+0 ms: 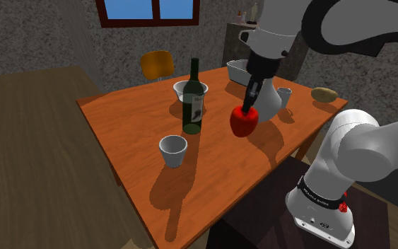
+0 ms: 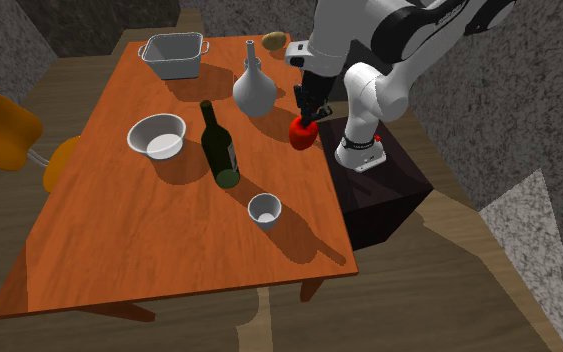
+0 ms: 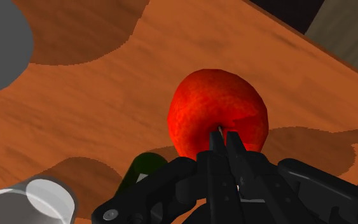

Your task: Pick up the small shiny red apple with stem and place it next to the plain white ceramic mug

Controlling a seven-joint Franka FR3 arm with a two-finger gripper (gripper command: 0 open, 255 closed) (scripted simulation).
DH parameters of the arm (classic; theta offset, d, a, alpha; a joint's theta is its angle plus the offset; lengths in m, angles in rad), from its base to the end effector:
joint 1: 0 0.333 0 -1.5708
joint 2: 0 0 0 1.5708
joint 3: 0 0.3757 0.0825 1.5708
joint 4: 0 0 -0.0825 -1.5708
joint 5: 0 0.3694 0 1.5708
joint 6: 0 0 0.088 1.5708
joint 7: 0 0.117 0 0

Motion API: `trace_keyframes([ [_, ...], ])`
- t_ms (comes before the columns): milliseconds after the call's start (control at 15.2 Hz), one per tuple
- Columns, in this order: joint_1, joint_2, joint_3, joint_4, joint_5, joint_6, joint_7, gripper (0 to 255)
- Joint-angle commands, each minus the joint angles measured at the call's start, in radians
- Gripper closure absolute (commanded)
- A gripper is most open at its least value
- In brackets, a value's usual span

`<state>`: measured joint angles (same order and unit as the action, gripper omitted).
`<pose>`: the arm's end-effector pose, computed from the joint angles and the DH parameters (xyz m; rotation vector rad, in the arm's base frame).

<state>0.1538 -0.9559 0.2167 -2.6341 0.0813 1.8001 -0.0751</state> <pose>0.1996 0.1053 0.5472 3.0049 0.5328 0.1846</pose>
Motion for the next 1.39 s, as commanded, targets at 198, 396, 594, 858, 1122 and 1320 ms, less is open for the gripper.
trace_keyframes([
  [198,-0.006,0.009,-0.010,0.075,-0.009,-0.066,-0.004,255],
  [396,-0.009,0.018,-0.014,0.120,-0.014,-0.101,-0.006,255],
  [594,-0.024,-0.014,-0.065,0.102,-0.046,-0.116,-0.054,255],
  [858,-0.057,-0.065,-0.167,0.071,-0.117,-0.132,-0.149,255],
  [1122,-0.097,-0.094,-0.271,0.058,-0.194,-0.142,-0.247,255],
  [1320,-0.128,-0.099,-0.351,0.062,-0.254,-0.143,-0.321,255],
])
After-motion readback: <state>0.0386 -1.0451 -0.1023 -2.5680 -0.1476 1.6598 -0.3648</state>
